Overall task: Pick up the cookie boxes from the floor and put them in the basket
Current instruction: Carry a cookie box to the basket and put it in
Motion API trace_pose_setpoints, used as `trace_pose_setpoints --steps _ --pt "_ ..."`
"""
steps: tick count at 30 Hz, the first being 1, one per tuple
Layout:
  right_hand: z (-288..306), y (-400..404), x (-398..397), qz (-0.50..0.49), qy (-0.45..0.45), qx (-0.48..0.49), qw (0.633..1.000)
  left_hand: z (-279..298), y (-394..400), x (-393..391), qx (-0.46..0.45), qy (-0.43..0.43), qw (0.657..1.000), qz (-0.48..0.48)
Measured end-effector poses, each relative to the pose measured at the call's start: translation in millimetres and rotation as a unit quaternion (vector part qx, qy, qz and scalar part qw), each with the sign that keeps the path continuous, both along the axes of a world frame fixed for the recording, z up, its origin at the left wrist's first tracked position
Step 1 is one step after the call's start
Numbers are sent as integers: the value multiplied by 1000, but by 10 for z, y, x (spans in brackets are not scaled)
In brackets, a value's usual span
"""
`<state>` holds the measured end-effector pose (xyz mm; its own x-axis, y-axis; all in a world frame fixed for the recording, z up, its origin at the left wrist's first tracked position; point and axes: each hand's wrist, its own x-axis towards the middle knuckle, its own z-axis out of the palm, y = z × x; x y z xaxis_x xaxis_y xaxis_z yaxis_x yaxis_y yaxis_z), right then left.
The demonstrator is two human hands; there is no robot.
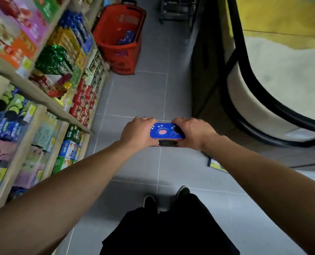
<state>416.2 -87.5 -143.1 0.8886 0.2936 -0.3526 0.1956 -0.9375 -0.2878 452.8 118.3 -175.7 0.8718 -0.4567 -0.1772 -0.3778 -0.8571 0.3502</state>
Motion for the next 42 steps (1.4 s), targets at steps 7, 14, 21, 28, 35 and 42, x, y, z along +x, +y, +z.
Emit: trace_pose_setpoints --steps 7,14,21,28,35,42 --pt "26 425 1253 68 -14 -11 998 19 464 982 5 -4 998 63" --pt "-130 402 2669 76 -3 -2 997 -36 438 2261 27 -15 995 91" --pt "-66 350 4072 110 1 1 994 -71 403 3537 19 -4 992 123" --pt "-105 628 5478 132 -11 -22 991 -229 706 4853 -9 -10 989 148" --pt "-89 961 6824 98 14 -39 994 -240 1015 6295 -61 17 990 129" --pt "-101 888 7713 66 26 -41 997 -168 981 7268 -51 -17 995 79"
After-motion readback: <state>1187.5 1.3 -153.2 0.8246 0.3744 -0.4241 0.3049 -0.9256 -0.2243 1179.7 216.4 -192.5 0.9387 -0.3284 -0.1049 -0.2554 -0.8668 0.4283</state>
